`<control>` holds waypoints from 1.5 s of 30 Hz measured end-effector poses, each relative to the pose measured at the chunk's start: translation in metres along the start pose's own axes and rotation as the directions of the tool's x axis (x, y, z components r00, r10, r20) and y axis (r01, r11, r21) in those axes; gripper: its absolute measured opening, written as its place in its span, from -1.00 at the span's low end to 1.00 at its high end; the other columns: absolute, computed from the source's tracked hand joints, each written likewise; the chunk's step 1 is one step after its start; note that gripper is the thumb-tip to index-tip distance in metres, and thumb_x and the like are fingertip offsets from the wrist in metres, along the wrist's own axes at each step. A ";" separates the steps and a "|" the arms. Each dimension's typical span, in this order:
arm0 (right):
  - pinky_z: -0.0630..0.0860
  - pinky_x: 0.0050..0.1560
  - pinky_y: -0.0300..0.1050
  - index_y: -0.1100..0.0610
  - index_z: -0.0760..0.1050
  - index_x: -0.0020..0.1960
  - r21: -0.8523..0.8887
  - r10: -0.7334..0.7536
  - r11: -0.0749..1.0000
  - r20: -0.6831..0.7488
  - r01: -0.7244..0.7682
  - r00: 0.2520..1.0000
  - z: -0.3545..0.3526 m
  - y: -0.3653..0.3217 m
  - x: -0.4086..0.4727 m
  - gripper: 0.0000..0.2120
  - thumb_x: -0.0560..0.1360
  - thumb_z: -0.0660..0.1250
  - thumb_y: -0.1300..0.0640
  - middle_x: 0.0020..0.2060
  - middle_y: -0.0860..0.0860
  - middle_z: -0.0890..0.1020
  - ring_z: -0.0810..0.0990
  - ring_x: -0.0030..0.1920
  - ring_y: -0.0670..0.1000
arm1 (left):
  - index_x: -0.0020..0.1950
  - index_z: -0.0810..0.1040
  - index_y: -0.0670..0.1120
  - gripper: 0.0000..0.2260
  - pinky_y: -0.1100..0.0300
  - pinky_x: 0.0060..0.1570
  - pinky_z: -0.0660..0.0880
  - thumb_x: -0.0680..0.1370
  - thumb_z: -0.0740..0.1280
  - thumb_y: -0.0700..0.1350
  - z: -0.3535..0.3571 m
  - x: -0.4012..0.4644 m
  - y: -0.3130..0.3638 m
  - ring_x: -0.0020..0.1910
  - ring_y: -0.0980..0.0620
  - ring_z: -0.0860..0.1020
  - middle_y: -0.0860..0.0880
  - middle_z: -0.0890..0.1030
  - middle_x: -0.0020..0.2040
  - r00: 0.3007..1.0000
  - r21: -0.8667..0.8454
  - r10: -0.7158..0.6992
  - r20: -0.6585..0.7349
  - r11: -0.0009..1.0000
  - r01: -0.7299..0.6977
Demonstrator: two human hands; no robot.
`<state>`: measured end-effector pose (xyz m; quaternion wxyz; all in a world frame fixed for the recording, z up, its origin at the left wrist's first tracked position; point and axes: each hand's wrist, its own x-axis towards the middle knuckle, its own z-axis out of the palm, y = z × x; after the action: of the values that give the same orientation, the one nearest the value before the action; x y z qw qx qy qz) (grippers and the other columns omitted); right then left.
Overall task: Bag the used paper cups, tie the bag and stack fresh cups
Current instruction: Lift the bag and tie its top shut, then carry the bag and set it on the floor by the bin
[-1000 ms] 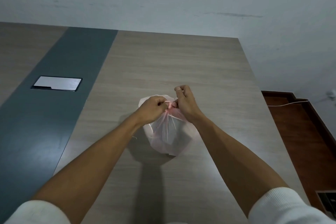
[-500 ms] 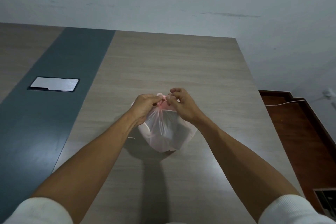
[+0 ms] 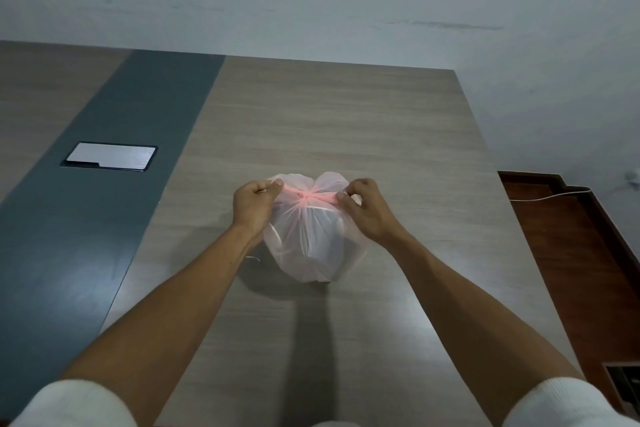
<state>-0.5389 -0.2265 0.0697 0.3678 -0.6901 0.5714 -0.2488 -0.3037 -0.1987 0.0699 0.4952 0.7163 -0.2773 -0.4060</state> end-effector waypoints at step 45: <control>0.09 0.59 0.07 -0.02 0.01 0.65 0.681 0.683 0.728 -0.710 -0.081 0.169 -0.195 0.157 -0.414 -0.19 0.54 0.29 -0.22 0.62 -0.01 0.16 0.16 0.59 0.01 | 0.59 0.18 0.27 -0.55 -0.16 0.34 0.50 0.70 0.15 0.04 0.325 -0.373 -0.022 0.34 -0.03 0.55 0.03 0.51 0.43 0.188 -0.097 0.120 0.975 0.987 -0.126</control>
<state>-0.8748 0.1203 0.0955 0.1722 -0.1051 0.7470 -0.6335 -0.7746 -0.0505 0.1056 0.2370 0.2746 -0.5849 -0.7255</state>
